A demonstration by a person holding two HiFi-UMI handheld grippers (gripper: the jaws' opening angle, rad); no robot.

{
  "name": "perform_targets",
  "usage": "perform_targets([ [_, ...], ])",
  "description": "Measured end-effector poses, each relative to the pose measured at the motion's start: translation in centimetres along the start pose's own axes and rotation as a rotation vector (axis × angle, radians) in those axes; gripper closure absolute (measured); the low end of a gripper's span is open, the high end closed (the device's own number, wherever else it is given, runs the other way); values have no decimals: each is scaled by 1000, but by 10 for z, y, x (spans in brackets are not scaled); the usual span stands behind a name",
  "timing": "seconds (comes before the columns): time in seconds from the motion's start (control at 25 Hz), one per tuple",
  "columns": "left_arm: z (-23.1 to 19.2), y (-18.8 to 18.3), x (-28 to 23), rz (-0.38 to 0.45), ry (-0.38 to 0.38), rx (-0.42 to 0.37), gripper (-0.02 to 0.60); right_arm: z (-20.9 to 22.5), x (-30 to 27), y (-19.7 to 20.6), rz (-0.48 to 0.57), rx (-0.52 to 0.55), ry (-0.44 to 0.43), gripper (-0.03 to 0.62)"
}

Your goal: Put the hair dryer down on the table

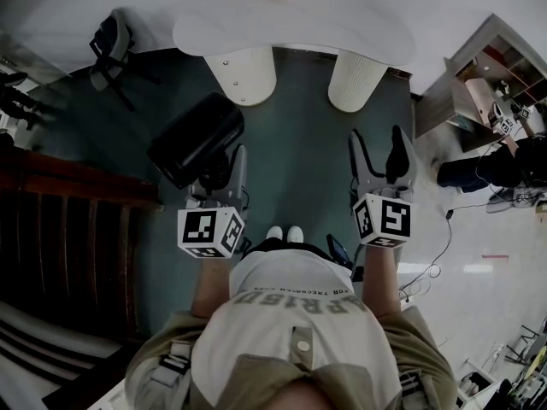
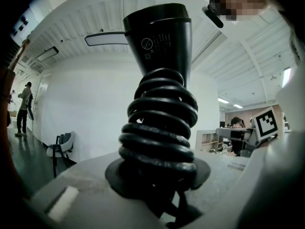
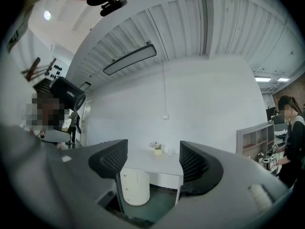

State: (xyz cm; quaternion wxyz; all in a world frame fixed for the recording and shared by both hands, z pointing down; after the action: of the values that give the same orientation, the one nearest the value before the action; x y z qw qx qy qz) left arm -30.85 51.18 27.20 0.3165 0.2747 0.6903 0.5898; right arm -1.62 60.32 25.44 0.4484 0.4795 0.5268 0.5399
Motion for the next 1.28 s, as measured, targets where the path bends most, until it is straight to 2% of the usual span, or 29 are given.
perform_targets([
  [0.24, -3, 9, -6, -34, -9, 12, 439, 5, -9, 11, -21, -49, 4, 249],
  [0.44, -31, 7, -22, -24, -17, 16, 439, -3, -27, 19, -33, -48, 24, 249],
  [0.68, -56, -10, -66, 1, 21, 8, 439, 0, -64, 14, -32, -28, 54, 249],
  [1.04, -107, -51, -127, 51, 71, -29, 439, -6, -139, -15, 47, -35, 94, 249],
  [1.28, -137, -58, -152, 62, 93, -38, 439, -11, -171, -14, 67, -42, 131, 249],
])
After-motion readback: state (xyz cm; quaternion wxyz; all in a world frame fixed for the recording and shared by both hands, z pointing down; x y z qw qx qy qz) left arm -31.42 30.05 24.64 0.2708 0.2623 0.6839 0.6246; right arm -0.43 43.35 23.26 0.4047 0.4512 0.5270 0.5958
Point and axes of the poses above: the fingertips, and each gripper's own axes: x backward along the fingers, z to its right, y out of its underside, the point moved 8 cm from there along x, backward along the fingers, and after that the axes turned 2 degrees about x, right-handed, at the moved point
